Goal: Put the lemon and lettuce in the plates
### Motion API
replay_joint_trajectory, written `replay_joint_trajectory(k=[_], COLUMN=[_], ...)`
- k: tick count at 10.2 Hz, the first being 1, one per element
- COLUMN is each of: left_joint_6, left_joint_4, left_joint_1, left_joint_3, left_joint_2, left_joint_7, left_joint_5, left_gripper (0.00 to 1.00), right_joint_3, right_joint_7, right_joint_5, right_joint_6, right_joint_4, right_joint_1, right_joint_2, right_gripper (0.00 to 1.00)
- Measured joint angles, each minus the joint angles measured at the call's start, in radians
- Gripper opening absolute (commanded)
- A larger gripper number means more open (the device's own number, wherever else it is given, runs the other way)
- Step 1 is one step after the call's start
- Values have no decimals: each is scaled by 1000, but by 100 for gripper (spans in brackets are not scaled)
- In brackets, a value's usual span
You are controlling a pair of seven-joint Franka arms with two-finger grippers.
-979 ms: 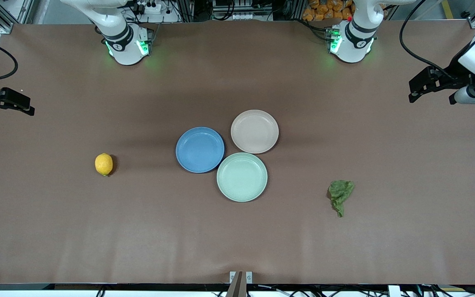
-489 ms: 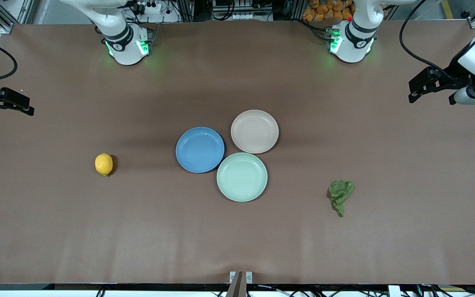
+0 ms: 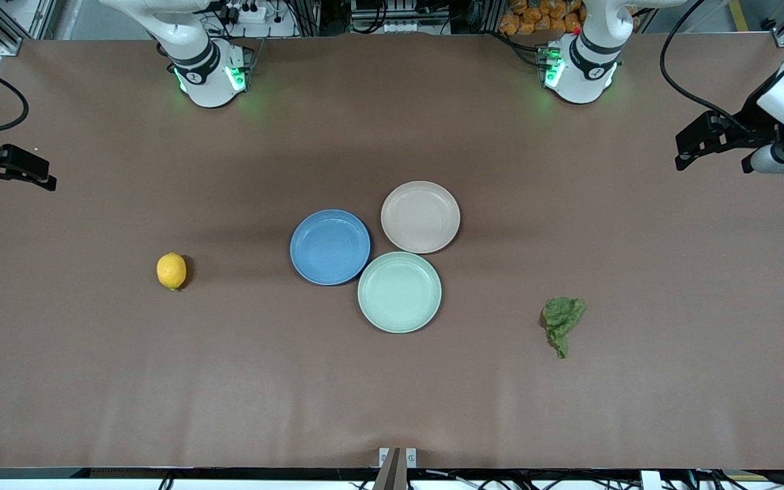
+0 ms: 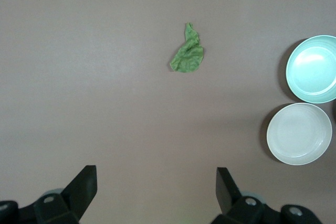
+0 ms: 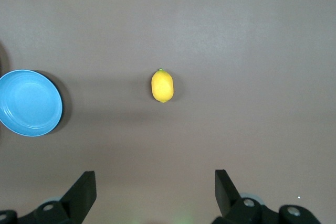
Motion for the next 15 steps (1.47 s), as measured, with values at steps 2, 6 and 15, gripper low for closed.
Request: replay_joint_trajectory(k=[2, 6, 15], left_joint_6=[0, 0, 28], left_joint_4=[-2, -3, -9], left_joint_1=[0, 2, 0], left_joint_3=[0, 1, 1], left_joint_2=[1, 2, 171], left_joint_7=[0, 0, 0], left_joint_5=[0, 0, 0], left_gripper=[100, 100, 100], right_joint_3=[0, 0, 0], right_joint_7=[0, 0, 0], right_joint_5=[0, 0, 0], right_joint_6=[0, 0, -2], right_joint_4=[0, 0, 0], right_joint_1=[0, 0, 0], right_joint_2=[0, 0, 2], right_gripper=[100, 100, 100])
